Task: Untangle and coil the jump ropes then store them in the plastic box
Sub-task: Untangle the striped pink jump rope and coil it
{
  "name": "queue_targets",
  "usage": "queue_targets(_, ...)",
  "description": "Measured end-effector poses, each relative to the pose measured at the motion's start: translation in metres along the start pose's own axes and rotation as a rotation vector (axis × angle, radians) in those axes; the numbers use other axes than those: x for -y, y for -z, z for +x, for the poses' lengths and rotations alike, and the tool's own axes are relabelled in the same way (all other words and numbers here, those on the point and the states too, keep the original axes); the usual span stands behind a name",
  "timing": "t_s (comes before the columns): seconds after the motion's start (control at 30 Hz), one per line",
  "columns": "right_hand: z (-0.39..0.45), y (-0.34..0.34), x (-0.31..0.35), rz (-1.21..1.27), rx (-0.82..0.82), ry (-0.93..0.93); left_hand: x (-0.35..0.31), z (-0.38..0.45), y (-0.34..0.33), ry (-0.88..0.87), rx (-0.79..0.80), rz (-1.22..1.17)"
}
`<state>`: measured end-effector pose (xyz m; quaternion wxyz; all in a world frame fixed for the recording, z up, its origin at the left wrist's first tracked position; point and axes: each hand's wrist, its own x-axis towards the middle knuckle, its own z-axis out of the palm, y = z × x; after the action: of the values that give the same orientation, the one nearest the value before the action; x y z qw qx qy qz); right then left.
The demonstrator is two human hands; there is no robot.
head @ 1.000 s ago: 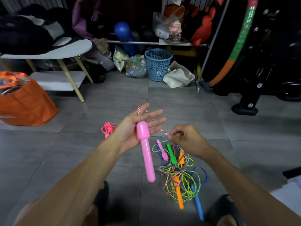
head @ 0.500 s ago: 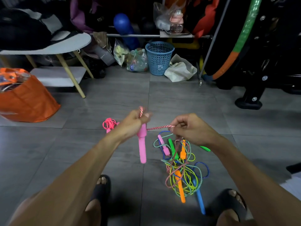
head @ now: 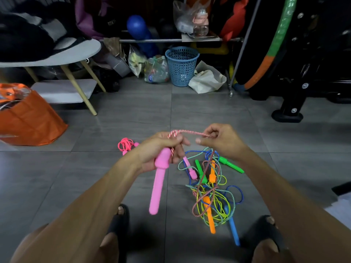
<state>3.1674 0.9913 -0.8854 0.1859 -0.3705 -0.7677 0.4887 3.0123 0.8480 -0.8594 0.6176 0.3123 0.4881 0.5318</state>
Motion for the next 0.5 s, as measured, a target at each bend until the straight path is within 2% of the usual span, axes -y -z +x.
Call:
queue_targets(0.1,0.001,0.005,-0.027,-0.260,0.167,-0.092,-0.007,0.002,0.006,-0.105,-0.145,-0.264)
queue_targets(0.2,-0.004,0.006,-0.050,-0.363,0.198,-0.187,-0.013,0.003,0.013,-0.140,-0.249,-0.436)
queue_targets(0.23,-0.005,0.005,-0.050,-0.287,0.169,-0.212,-0.013,0.003,0.014,-0.150,-0.277,-0.459)
queue_targets(0.3,-0.006,0.004,-0.034,0.055,0.043,-0.238,-0.012,0.004,0.016,-0.163,-0.344,-0.499)
queue_targets(0.37,-0.006,0.004,-0.008,0.271,-0.052,-0.172,-0.010,0.007,0.018,-0.174,-0.397,-0.570)
queue_targets(0.43,-0.010,0.002,0.011,0.086,-0.043,-0.035,-0.009,0.008,0.017,-0.183,-0.395,-0.636)
queue_targets(0.5,-0.016,-0.002,0.015,-0.331,-0.017,0.063,-0.009,0.008,0.016,-0.178,-0.356,-0.637)
